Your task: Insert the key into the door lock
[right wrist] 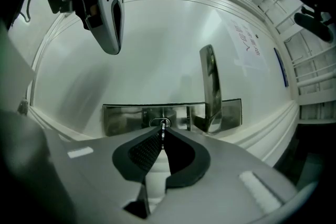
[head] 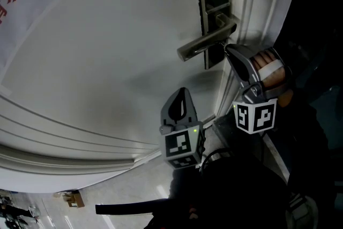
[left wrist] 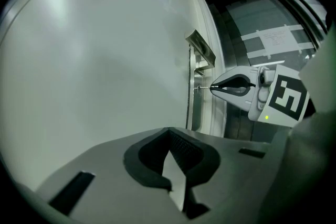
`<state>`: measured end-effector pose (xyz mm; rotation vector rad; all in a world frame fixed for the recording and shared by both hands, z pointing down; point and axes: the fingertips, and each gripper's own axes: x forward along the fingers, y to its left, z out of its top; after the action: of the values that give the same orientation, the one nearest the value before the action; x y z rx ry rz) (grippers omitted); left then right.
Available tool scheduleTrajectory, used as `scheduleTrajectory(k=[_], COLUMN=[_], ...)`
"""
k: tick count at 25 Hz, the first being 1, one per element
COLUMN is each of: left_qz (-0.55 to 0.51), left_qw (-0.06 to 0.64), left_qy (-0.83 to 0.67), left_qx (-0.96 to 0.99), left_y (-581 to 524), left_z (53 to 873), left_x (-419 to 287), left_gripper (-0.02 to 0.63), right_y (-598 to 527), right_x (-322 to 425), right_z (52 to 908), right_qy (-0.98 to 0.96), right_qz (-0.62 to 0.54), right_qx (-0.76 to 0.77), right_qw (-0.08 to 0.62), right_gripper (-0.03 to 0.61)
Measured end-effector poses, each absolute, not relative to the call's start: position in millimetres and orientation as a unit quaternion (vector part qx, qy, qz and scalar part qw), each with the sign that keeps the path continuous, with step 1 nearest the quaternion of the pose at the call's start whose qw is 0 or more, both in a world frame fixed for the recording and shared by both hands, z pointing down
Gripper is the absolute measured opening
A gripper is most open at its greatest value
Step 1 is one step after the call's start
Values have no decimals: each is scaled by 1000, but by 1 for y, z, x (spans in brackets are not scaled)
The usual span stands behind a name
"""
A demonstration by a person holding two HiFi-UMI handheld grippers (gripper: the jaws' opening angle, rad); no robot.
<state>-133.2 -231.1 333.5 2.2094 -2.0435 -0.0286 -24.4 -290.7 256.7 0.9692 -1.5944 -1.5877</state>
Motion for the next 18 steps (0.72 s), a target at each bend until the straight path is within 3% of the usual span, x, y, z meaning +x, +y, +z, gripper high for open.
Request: scheduleTrajectory(k=[18], left_qz=[-7], left_qw=[71], left_qy=[-678], left_qx=[732], left_y=[-231], left_z=[338], left_x=[-133], left_gripper=[2], right_y=[-292], right_x=[-26], right_z=[256], right_qy=[-609], right_qz=[-607], right_qx=[370], right_qw=[351], right_gripper=[14])
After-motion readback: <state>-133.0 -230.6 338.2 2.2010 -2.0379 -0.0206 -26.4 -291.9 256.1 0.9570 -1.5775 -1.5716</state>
